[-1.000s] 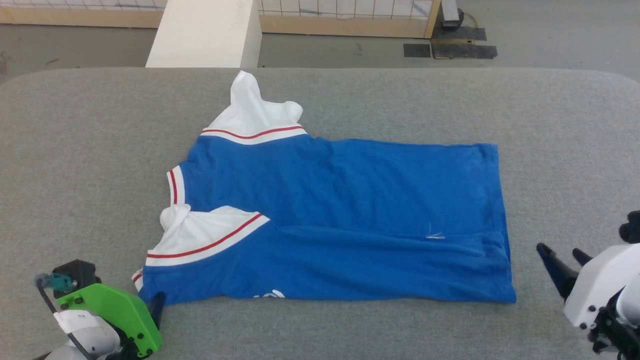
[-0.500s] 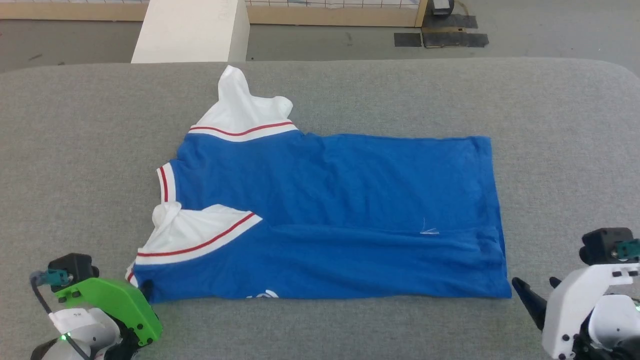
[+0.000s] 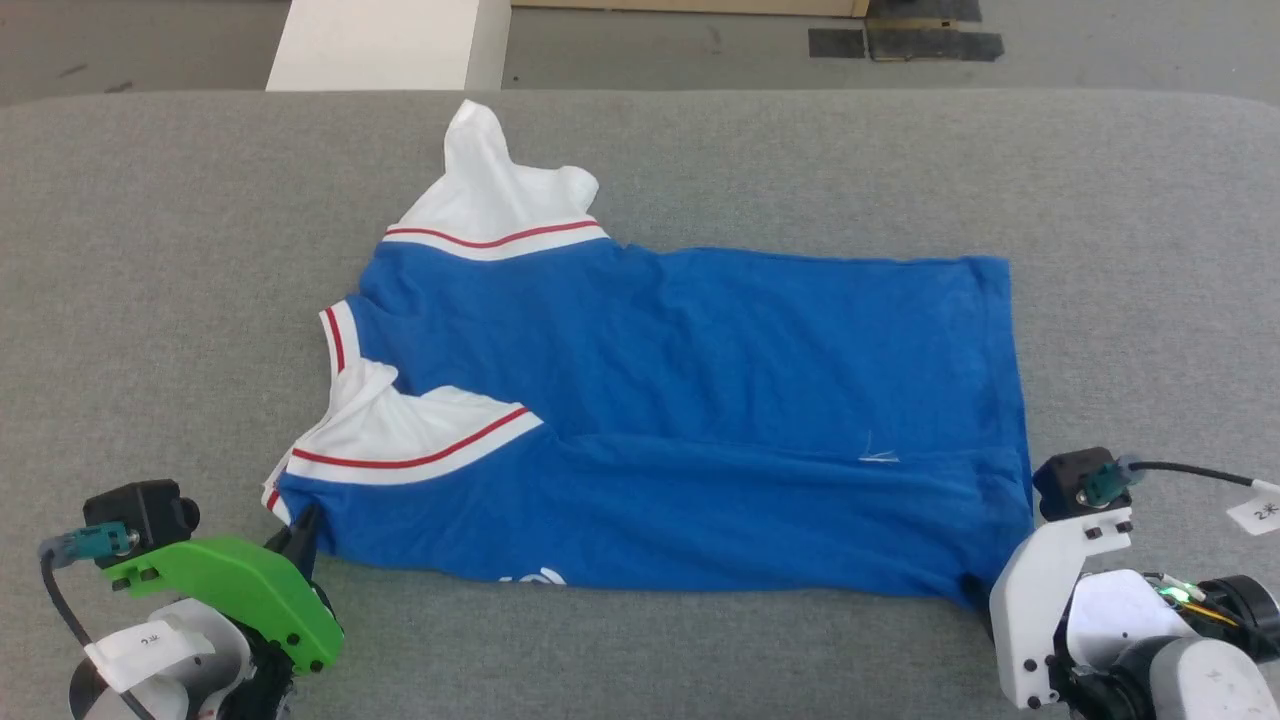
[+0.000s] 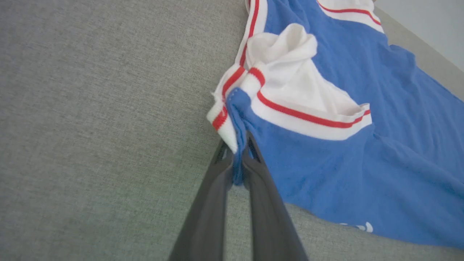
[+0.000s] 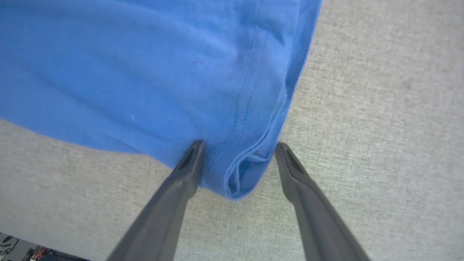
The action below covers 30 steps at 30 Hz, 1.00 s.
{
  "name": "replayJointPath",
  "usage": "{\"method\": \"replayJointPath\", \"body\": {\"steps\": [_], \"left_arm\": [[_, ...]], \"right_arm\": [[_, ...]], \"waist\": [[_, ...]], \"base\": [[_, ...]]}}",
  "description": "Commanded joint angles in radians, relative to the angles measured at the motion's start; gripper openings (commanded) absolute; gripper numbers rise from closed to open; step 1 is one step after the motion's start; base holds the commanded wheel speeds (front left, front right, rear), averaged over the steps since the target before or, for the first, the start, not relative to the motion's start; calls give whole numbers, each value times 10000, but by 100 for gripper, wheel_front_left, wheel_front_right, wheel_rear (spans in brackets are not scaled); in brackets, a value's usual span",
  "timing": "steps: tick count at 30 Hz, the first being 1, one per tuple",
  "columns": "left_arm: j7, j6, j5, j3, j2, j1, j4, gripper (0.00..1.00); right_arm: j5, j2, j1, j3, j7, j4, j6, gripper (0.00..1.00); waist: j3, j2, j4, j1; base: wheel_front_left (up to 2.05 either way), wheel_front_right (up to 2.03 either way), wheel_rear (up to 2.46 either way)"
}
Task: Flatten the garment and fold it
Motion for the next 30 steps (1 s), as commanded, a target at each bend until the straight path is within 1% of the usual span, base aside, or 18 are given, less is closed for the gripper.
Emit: {"method": "replayJointPath", "body": {"steps": [1,6,7,8,9,11,13,18,21,25,28,30], "left_arm": [[52,88,93,3,30,140,-62,0],[52,172,26,-9,-52,289,-184,0],[43,170,18,-13,-63,304,-178,0],[30,164,12,-16,-72,316,-162,0],[24,156,-3,-15,-81,323,-144,0],[26,138,-45,-4,-88,345,-100,0],[22,126,-62,10,-86,310,-108,0],[-44,325,30,269,150,387,-261,0],[-3,546,78,441,365,739,-459,0],[232,886,1,561,536,1427,-857,0],[425,1122,-101,572,552,1905,-1031,0],[547,1179,-217,501,478,2147,-1003,0]], "right_arm": [[-167,-63,-146,59,0,235,-13,100],[-323,-69,-333,147,151,902,-13,100],[-306,-67,-359,141,180,975,-13,87],[-217,-57,-404,133,194,1028,-13,22],[-135,-63,-447,138,177,1034,-13,0],[77,-127,-514,166,194,976,-13,0],[356,-133,-582,-27,119,769,-13,0],[917,-333,-452,-497,286,28,-13,0],[1120,-609,-86,-678,604,-448,-13,0],[1388,-785,576,-921,1185,-921,-13,0],[1451,-831,1007,-1048,1474,-1106,-13,0],[1469,-778,1238,-1056,1549,-1085,-13,0]], "waist": [[99,0,60,0],[198,0,39,0],[207,0,32,0],[214,0,21,0],[206,0,12,0],[164,0,-14,0],[68,0,-3,0],[-359,0,18,0],[-737,0,2,0],[-1052,0,-3,0],[-1129,0,8,0],[-1141,0,3,0]], "base": [[0,0,0],[0,0,0],[0,0,0],[0,0,0],[0,0,0],[0,0,0],[0,0,0],[0,0,0],[0,0,0],[0,0,0],[0,0,0],[0,0,0]]}}
